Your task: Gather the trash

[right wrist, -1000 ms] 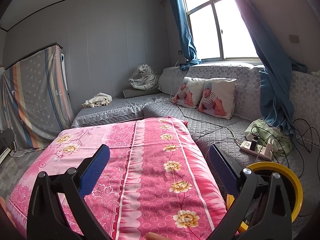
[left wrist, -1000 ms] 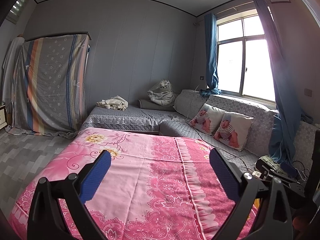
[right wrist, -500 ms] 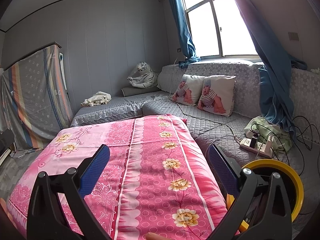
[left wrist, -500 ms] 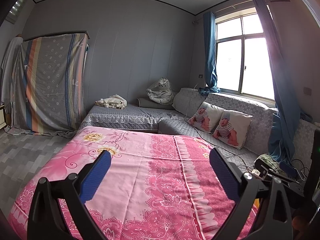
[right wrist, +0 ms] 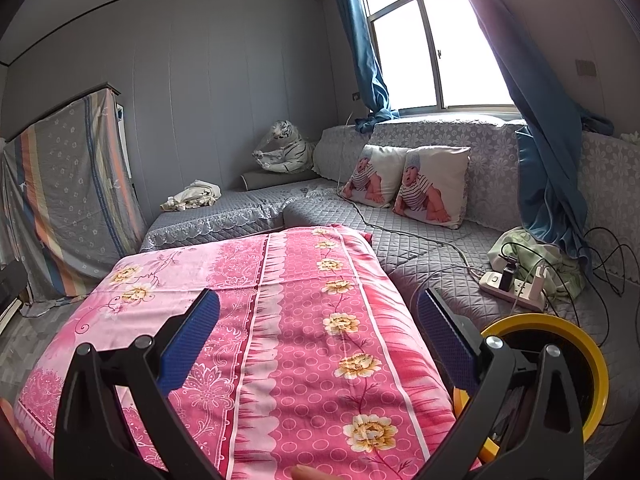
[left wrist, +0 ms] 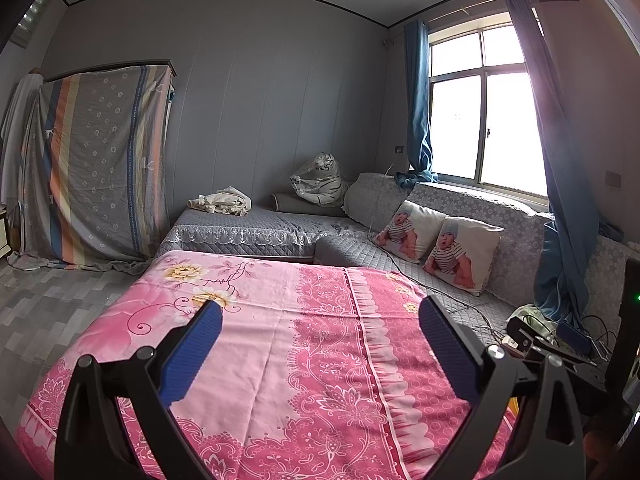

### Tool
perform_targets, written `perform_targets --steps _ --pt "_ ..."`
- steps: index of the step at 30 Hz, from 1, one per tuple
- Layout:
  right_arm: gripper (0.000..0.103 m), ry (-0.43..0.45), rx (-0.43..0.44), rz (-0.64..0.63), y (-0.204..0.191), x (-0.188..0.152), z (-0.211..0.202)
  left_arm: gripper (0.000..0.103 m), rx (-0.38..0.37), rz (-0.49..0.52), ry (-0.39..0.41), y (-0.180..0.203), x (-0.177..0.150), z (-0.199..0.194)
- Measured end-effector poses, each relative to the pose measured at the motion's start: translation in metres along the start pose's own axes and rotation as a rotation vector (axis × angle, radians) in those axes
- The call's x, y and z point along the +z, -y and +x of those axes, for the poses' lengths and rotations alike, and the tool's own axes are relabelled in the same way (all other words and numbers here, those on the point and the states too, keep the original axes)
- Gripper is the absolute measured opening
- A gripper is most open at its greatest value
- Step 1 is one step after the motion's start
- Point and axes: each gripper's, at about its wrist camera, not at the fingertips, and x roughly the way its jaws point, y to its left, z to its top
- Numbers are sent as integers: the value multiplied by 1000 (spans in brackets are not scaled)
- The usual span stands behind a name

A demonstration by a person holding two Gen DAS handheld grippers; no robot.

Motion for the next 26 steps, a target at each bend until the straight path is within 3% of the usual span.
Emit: perform_targets --steps 26 --pt "95 -14 -1 11 3 -2 3 95 -18 3 -11 1 -1 3"
